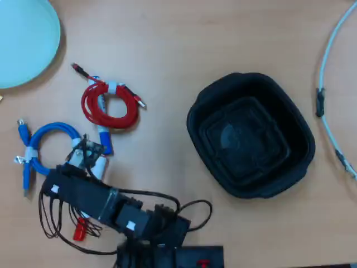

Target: Pick up the red pen and put it in the black bowl

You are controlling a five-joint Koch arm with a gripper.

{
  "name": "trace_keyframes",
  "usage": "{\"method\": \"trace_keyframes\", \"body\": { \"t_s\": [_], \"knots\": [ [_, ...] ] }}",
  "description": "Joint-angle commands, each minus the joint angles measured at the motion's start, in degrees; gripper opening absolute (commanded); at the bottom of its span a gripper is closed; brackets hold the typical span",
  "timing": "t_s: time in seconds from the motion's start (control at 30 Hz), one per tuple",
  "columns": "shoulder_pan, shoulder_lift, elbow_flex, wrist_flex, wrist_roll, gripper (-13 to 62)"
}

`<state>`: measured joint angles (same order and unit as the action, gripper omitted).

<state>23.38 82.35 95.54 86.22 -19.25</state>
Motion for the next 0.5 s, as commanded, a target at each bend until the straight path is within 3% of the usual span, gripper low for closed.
{"method": "trace_keyframes", "body": {
  "t_s": [0.0, 0.47],
  "knots": [
    [-0.6, -0.7, -5.1, -2.4, 4.2, 43.7],
    [-1.7, -4.7, -0.4, -11.0, 9.8, 42.8]
  ]
}}
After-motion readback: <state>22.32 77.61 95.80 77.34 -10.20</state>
